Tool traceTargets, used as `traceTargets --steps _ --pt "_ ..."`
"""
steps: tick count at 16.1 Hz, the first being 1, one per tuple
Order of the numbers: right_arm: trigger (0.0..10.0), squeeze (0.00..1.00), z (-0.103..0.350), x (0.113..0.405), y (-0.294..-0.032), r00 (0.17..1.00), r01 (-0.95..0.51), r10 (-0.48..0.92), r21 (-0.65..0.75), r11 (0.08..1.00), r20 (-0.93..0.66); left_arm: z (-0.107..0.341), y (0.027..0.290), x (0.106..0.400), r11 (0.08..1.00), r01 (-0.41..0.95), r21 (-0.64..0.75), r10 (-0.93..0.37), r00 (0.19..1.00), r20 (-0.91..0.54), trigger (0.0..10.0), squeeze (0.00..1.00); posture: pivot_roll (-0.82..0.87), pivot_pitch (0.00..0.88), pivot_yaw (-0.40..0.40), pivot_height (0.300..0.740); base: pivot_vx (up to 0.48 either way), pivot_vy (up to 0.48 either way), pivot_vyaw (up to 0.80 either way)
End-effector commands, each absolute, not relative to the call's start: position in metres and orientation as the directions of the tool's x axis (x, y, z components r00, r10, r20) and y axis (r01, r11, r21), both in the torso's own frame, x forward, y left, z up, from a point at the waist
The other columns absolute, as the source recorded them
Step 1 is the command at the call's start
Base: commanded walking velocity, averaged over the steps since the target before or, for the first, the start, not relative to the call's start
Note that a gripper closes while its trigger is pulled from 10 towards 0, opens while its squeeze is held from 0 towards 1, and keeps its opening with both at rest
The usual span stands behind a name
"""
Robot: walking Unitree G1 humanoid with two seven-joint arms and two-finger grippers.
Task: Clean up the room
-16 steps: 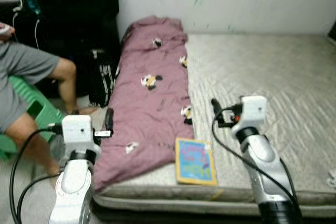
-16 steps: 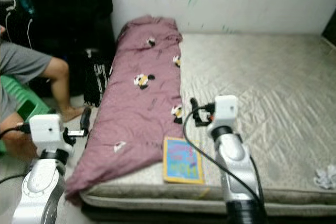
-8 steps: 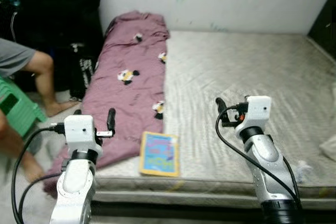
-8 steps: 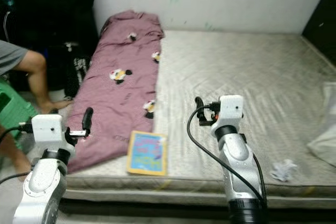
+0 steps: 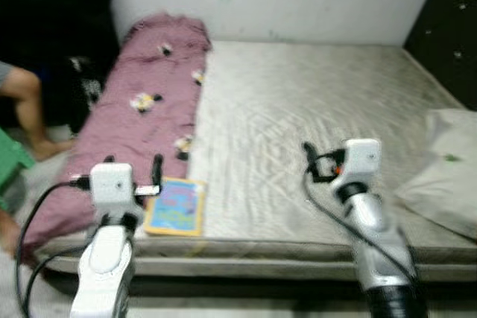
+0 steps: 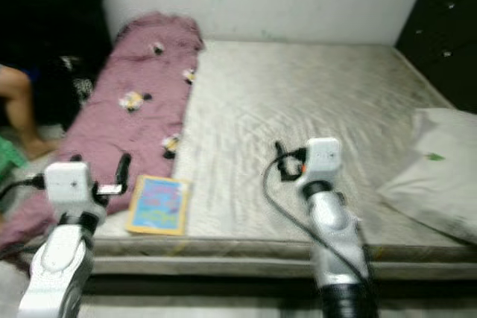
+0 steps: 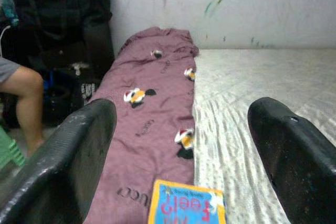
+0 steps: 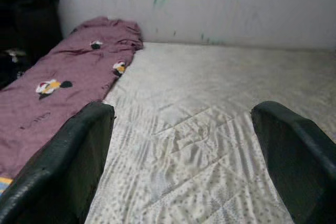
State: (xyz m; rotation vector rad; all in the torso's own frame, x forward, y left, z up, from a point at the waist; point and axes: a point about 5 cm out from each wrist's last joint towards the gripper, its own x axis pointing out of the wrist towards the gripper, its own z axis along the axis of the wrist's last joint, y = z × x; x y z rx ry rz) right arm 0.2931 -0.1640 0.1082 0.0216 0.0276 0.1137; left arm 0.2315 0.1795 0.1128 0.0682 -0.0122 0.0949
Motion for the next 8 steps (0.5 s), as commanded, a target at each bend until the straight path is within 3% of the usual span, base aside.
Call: traceTargets --steps 1,8 --pt "10.0 0.00 0.1130 0.2949 -0.1668 0.994 -0.112 0.112 0.011 0.994 -0.012 0.1177 0.1789 0.2337 0.994 -0.092 0.065 0.090 0.995 0.041 10.0 0.00 -0.04 0.000 -0.012 0.740 0.000 0.000 0.00" --pt "10.0 0.00 0.1122 0.2962 -0.1678 0.994 -0.107 0.108 0.012 0.994 -0.015 0.1196 0.1754 0.2336 0.997 -0.057 0.044 0.055 0.997 0.057 10.0 0.00 -0.04 0.000 -0.016 0.740 0.000 0.000 0.00"
